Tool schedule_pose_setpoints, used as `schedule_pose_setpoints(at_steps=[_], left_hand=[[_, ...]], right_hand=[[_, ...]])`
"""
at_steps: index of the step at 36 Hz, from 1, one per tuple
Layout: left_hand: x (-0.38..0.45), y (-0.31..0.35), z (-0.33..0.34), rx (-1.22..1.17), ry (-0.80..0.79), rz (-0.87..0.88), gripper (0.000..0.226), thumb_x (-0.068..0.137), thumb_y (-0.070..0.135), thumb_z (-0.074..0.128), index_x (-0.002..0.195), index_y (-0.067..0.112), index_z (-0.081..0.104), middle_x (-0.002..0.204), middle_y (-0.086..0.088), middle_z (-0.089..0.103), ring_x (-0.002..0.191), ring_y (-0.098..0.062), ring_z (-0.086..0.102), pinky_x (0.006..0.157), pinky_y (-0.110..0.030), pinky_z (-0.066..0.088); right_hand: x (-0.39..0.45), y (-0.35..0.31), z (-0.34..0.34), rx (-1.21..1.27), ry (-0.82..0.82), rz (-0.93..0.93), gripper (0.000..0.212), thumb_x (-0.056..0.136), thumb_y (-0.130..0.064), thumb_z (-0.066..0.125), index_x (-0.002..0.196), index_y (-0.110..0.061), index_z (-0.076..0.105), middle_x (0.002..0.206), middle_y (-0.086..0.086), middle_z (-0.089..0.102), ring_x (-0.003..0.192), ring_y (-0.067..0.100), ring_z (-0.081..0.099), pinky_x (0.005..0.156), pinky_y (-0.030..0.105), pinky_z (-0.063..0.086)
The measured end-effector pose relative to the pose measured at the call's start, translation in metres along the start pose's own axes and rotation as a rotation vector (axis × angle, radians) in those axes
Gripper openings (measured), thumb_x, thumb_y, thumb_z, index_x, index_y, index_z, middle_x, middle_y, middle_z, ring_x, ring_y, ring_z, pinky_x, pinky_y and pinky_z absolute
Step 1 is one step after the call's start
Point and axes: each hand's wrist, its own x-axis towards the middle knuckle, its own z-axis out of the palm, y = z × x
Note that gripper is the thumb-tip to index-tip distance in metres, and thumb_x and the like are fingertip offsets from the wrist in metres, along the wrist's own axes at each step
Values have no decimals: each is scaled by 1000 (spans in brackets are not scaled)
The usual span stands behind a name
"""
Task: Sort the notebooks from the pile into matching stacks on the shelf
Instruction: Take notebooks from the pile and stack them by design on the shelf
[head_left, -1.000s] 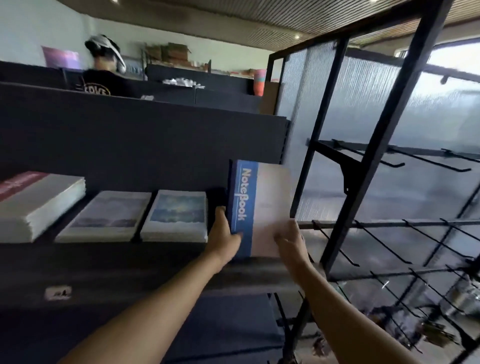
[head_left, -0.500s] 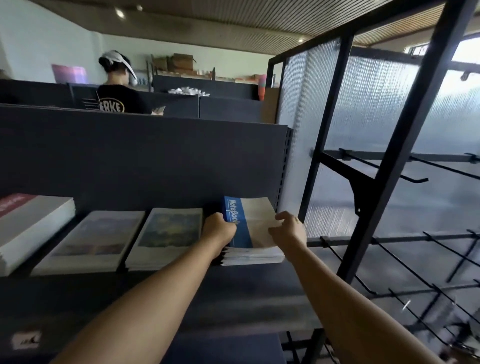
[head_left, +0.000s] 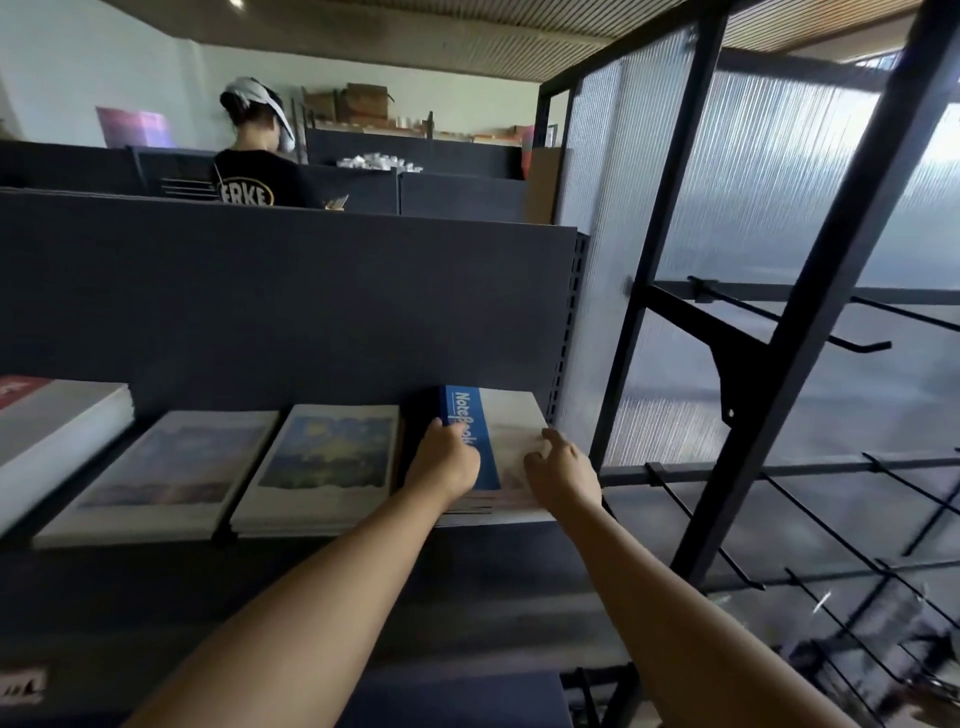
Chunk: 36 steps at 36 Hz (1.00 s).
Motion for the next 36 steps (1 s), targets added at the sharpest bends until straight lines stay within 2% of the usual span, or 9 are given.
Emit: schedule_pose_setpoints(at_steps=[3, 6, 11, 15, 18, 21, 30, 36], left_hand=[[0, -1, -3, 68, -5, 21, 46, 100, 13, 37, 146, 12, 37, 150, -12, 31, 132, -30, 38, 109, -35, 34], [-7, -4, -7, 160, 41, 101, 42, 102, 25, 40, 142, 11, 41, 149, -12, 34, 135, -28, 35, 109, -37, 33], [-28, -26, -33, 358, 142, 117, 46, 103, 37, 35, 143, 16, 41, 155, -7, 27, 142, -24, 23, 114, -38, 26], [-54, -52, -70, 531, 199, 85, 44, 103, 35, 35, 142, 18, 41, 154, -3, 29, 140, -23, 26, 110, -34, 26], [-75, -80, -99, 594, 230, 36, 47, 102, 41, 34, 141, 16, 42, 151, -4, 34, 137, -23, 31, 108, -35, 29], [-100, -109, -127, 625, 269, -38, 51, 101, 46, 32, 138, 14, 47, 145, -7, 42, 133, -26, 35, 106, -37, 32], [-194, -198, -217, 728, 349, -278, 50, 101, 48, 29, 141, 20, 40, 148, -4, 36, 136, -24, 30, 108, -37, 26], [-273, -266, -283, 684, 361, -404, 51, 101, 48, 28, 143, 20, 39, 153, -5, 29, 139, -25, 27, 111, -39, 26]], right_hand=[[0, -6, -6, -163, -1, -55, 48, 93, -20, 44, 141, -19, 37, 139, 5, 47, 124, 28, 44, 103, 41, 38], [-4, -15, -8, -326, 63, -186, 49, 95, -27, 45, 142, -19, 34, 144, 4, 40, 131, 27, 36, 107, 42, 28], [-19, -36, 9, -441, 30, -435, 47, 96, -32, 45, 139, -18, 37, 141, 5, 43, 129, 28, 38, 109, 44, 25], [-37, -59, 31, -445, 4, -556, 47, 94, -31, 47, 139, -18, 39, 142, 5, 42, 130, 28, 36, 110, 45, 24], [-57, -79, 49, -416, -40, -634, 46, 95, -29, 47, 139, -19, 40, 141, 5, 42, 132, 28, 34, 113, 49, 19], [-80, -105, 68, -416, -71, -721, 47, 94, -27, 47, 139, -20, 39, 142, 4, 41, 132, 26, 34, 114, 46, 18], [-168, -189, 129, -432, -209, -899, 43, 93, -22, 44, 135, -19, 44, 140, 4, 43, 131, 26, 36, 111, 44, 22], [-247, -244, 180, -471, -303, -951, 39, 91, -21, 44, 130, -17, 50, 133, 6, 48, 126, 28, 41, 106, 40, 27]])
